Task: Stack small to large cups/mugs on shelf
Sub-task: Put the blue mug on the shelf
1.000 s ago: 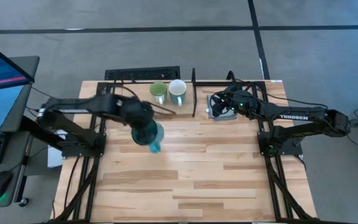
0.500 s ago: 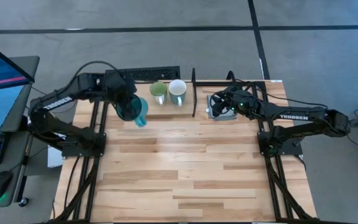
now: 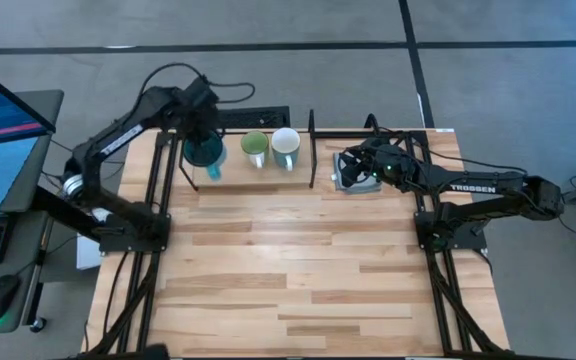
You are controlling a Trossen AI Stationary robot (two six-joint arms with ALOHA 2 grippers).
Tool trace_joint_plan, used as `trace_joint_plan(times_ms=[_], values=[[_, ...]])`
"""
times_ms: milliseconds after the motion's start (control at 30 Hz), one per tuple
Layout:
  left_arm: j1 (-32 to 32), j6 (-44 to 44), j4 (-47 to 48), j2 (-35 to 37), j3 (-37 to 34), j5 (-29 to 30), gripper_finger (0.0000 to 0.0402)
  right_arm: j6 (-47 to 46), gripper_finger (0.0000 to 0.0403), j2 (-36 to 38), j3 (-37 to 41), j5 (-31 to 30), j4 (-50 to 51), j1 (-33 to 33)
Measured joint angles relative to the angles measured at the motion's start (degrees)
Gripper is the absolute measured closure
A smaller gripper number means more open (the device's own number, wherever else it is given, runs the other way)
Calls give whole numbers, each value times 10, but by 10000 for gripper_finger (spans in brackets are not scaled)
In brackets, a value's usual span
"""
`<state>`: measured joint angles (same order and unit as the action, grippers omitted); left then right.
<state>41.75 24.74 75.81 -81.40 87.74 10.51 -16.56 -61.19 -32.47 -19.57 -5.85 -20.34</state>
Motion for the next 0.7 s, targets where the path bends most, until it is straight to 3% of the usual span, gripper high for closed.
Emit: trace_joint_plan(times_ms=[367,700], values=[[78,121,-49,-114,0,-57,389,0,236,0,0,0,0,0],[91,184,-79,-179,0,-79,389,0,236,0,0,0,-2,0]])
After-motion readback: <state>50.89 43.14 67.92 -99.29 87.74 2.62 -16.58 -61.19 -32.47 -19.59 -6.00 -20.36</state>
